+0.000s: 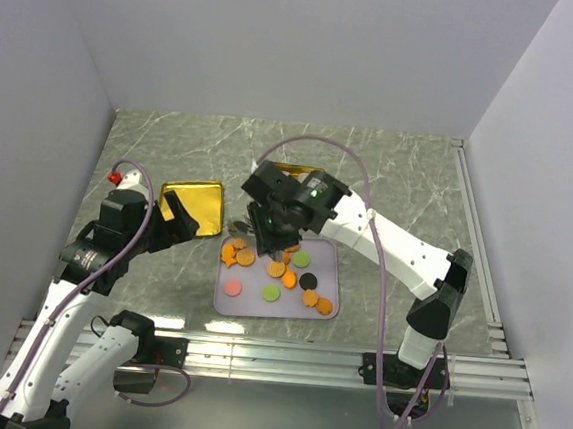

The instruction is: Pack the cookies

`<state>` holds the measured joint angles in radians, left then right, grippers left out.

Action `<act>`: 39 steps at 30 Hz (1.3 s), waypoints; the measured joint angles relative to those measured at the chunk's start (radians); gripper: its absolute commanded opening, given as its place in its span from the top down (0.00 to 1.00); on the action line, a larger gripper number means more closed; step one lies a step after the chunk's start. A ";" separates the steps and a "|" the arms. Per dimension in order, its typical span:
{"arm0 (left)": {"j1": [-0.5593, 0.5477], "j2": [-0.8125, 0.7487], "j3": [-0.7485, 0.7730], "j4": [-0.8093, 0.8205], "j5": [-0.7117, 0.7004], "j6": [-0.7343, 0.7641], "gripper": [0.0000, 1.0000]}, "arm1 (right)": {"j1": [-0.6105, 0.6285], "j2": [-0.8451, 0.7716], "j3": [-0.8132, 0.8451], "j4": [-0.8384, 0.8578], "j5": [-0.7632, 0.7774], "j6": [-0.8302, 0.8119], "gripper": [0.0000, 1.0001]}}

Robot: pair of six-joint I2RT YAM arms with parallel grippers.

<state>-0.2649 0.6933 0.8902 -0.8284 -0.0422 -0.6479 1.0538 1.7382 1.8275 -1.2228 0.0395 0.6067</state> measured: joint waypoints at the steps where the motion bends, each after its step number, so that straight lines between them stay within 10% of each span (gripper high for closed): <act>1: 0.000 -0.002 0.000 0.000 -0.001 0.000 0.02 | -0.003 0.012 0.050 -0.013 0.005 -0.011 0.60; 18: 0.000 0.105 -0.004 0.002 0.016 0.005 0.01 | -0.375 0.226 0.383 -0.040 0.029 -0.167 0.66; 39: -0.195 0.093 -0.006 -0.004 -0.060 -0.021 0.01 | -0.391 0.367 0.385 0.010 0.055 -0.097 0.50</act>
<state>-0.4599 0.7868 0.8845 -0.8326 -0.1024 -0.6685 0.6632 2.1056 2.2120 -1.2125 0.0940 0.5098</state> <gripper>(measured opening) 0.994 0.469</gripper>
